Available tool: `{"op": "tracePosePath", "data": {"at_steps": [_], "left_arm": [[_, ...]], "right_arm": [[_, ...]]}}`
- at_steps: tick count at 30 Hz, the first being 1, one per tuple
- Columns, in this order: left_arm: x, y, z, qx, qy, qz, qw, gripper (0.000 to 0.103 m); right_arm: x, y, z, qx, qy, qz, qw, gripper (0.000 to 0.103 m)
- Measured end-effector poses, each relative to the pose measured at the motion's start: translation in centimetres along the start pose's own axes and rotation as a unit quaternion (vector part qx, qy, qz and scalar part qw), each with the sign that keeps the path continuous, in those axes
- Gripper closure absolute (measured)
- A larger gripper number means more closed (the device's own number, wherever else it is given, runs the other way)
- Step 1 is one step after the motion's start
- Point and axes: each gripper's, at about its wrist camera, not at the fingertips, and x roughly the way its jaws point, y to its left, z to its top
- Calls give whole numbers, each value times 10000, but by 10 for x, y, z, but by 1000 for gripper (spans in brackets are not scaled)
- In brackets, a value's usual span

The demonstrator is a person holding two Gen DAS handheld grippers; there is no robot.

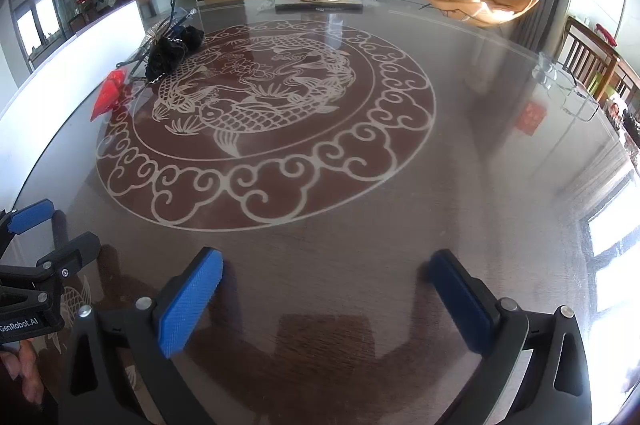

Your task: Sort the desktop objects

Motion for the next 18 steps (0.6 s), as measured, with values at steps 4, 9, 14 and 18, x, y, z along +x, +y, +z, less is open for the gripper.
{"op": "tracePosePath", "data": {"at_steps": [4,9,14,18], "left_arm": [[0,-1,0,36,14,-4,10000,0],[0,-1,-1,28,11,-6,10000,0],[0,-1,-1,27,12,-5,10000,0],[1,-1,-1,28,11,-2,10000,0]], "right_arm": [[0,1,0,3,2,-5,10000,0],[0,1,0,4,2,-4,10000,0],[0,1,0,5,3,-5,10000,0],[0,1,0,5,3,-5,10000,0]]}}
